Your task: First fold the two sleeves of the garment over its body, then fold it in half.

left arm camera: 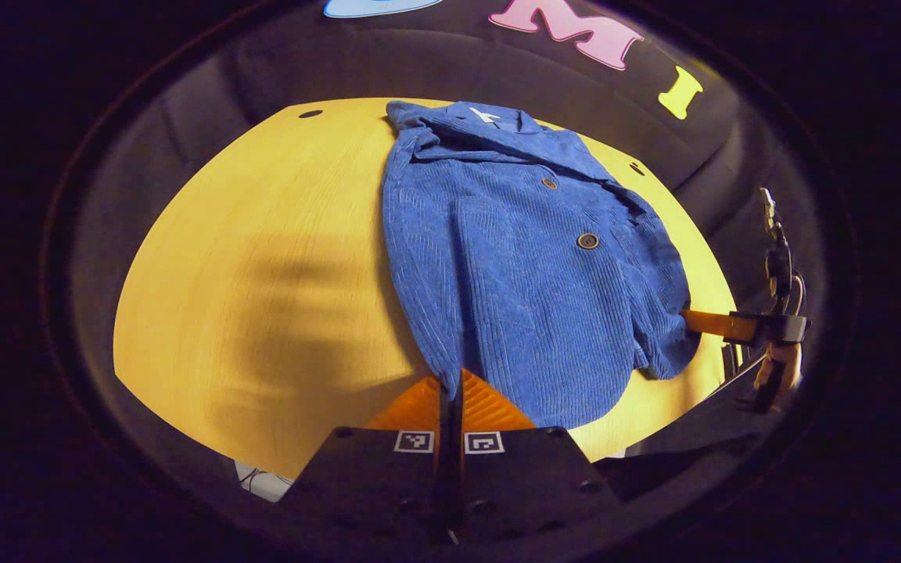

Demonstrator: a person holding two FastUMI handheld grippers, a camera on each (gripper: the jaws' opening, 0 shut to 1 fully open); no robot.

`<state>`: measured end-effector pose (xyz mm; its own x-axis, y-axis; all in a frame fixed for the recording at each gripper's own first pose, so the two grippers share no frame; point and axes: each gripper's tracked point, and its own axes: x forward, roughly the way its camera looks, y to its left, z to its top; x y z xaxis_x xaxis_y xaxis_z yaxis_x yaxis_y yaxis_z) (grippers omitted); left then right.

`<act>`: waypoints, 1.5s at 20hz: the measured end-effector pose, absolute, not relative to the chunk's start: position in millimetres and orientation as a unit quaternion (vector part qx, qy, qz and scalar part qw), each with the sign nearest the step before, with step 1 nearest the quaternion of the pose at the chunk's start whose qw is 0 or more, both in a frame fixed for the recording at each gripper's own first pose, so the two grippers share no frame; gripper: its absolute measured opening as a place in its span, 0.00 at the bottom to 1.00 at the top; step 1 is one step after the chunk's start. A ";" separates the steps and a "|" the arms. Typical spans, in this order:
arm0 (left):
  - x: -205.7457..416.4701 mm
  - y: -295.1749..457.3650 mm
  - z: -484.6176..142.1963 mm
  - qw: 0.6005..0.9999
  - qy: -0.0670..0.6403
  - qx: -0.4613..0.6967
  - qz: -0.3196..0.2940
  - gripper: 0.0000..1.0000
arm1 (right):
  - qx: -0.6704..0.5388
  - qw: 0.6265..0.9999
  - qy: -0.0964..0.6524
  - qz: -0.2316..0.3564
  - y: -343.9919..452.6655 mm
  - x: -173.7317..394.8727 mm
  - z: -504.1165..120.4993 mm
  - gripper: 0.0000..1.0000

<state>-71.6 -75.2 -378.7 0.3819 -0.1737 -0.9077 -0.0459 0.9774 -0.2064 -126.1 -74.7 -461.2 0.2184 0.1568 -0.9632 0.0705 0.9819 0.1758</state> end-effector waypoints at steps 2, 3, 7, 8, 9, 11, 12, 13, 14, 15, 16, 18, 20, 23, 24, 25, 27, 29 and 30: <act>-65.0 -80.7 -363.0 0.833 0.539 -0.120 -0.030 0.00 | 0.110 0.779 0.616 0.031 -72.9 -116.5 -451.9 0.05; -60.3 -83.1 -353.3 0.838 0.529 -0.131 -0.028 0.00 | 0.113 0.781 0.613 0.041 -69.9 -111.1 -445.2 0.05; -23.2 -86.7 -301.2 0.863 0.480 -0.154 -0.031 0.00 | 0.130 0.824 0.544 0.088 -47.0 -54.2 -392.0 0.05; -8.9 -86.7 -286.7 0.869 0.466 -0.164 -0.030 0.00 | 0.143 0.844 0.508 0.093 -42.4 -24.4 -376.2 0.05; 6.0 -88.5 -273.7 0.872 0.454 -0.181 -0.030 0.00 | 0.153 0.857 0.482 0.101 -36.8 2.4 -360.8 0.05; 43.2 -87.6 -250.0 0.882 0.423 -0.209 -0.021 0.00 | 0.156 0.869 0.454 0.118 -28.7 45.7 -341.9 0.04; 64.4 -86.2 -238.5 0.887 0.408 -0.218 -0.020 0.00 | 0.154 0.872 0.446 0.128 -27.2 60.5 -332.8 0.04; 83.6 -85.9 -230.4 0.892 0.394 -0.221 -0.021 0.00 | 0.154 0.876 0.437 0.137 -23.8 83.5 -325.0 0.05; 105.0 -82.0 -222.1 0.898 0.382 -0.219 -0.022 0.00 | 0.154 0.880 0.427 0.142 -19.8 105.9 -322.4 0.05; 127.6 -76.4 -215.2 0.903 0.370 -0.218 -0.023 0.00 | 0.156 0.884 0.415 0.146 -19.0 127.4 -320.5 0.05; 150.9 -70.4 -207.8 0.906 0.357 -0.226 -0.020 0.00 | 0.157 0.888 0.406 0.148 -18.5 147.6 -322.4 0.04; 199.6 -59.7 -195.6 0.912 0.329 -0.246 -0.017 0.00 | 0.160 0.895 0.390 0.145 -18.3 189.3 -324.5 0.04; 252.3 -43.0 -190.9 0.922 0.303 -0.239 -0.012 0.00 | 0.164 0.905 0.369 0.138 -18.8 234.7 -328.0 0.05; 343.5 -19.0 -208.9 0.945 0.252 -0.207 -0.001 0.00 | 0.148 0.918 0.346 0.123 -24.7 300.9 -351.9 0.04; 377.3 -10.8 -215.2 0.952 0.228 -0.203 0.010 0.00 | 0.142 0.920 0.346 0.117 -25.4 317.7 -362.4 0.05; 398.2 -8.3 -224.3 0.955 0.222 -0.197 0.013 0.00 | 0.134 0.922 0.345 0.112 -26.2 334.8 -374.7 0.05; 431.5 -3.3 -252.5 0.958 0.230 -0.169 0.017 0.00 | 0.111 0.928 0.342 0.096 -30.2 362.1 -398.5 0.04; 457.5 -5.1 -280.2 0.962 0.237 -0.138 0.013 0.00 | 0.097 0.930 0.344 0.080 -34.3 383.1 -425.8 0.04; 465.8 -6.9 -292.5 0.963 0.240 -0.125 0.011 0.00 | 0.091 0.930 0.349 0.073 -36.3 390.0 -442.8 0.04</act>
<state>465.8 -6.9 -292.5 0.8847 -0.0381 -0.4646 -0.0819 0.9684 -0.2354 390.0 -36.3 -442.8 0.7461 0.2000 -0.6351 -0.0730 0.9726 0.2206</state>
